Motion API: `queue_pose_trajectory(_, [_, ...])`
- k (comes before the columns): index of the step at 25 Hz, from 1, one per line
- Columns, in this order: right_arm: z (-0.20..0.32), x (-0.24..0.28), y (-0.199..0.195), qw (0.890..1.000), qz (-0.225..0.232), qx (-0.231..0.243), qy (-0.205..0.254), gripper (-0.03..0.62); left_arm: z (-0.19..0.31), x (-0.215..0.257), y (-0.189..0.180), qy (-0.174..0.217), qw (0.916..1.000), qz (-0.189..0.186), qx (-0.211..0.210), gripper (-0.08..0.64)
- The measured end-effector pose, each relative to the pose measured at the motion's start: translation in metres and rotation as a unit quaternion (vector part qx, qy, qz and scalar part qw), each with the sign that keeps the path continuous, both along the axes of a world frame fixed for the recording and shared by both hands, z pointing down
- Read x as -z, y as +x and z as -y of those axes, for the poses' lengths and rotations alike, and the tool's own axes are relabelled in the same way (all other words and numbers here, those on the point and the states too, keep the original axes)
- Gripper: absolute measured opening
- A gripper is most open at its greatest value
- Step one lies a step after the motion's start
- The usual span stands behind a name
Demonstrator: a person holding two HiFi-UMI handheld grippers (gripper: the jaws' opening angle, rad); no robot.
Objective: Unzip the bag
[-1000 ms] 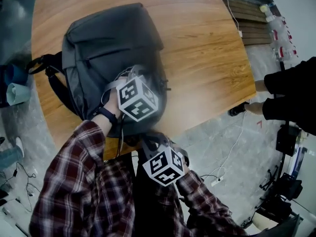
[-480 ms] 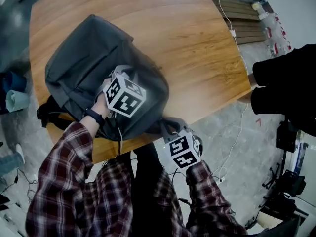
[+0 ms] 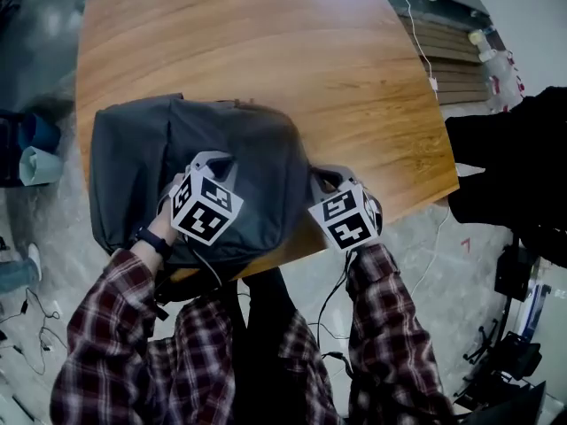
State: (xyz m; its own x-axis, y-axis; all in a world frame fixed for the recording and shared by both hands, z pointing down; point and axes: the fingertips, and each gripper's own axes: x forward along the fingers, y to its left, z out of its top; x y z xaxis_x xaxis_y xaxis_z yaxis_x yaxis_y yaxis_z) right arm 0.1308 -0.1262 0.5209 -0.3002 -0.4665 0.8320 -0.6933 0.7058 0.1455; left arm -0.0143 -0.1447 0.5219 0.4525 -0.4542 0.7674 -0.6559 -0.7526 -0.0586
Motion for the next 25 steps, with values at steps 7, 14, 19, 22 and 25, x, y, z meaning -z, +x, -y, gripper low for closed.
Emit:
queue_pose_trajectory(7, [0.011, -0.001, -0.015, 1.0, 0.009, 0.009, 0.001, 0.009, -0.013, 0.025, 0.018, 0.027, 0.9962, -0.02, -0.081, 0.008])
queue_pose_trajectory(14, [0.002, -0.002, -0.021, 1.0, 0.008, 0.015, -0.005, 0.009, -0.031, 0.015, 0.079, 0.042, 0.9631, 0.025, -0.265, 0.008])
queue_pose_trajectory(19, [-0.028, -0.001, -0.023, 1.0, 0.011, 0.017, -0.016, 0.009, -0.025, 0.006, 0.075, 0.008, 0.9705, -0.03, -0.239, 0.008])
queue_pose_trajectory(22, [-0.064, 0.002, -0.021, 0.999, 0.022, 0.014, -0.027, 0.009, -0.017, 0.005, 0.082, 0.012, 0.9741, -0.031, -0.224, 0.008])
queue_pose_trajectory(25, [-0.102, 0.007, -0.032, 0.998, 0.049, -0.001, -0.036, 0.009, -0.006, 0.004, 0.088, 0.011, 0.9788, -0.032, -0.202, 0.008])
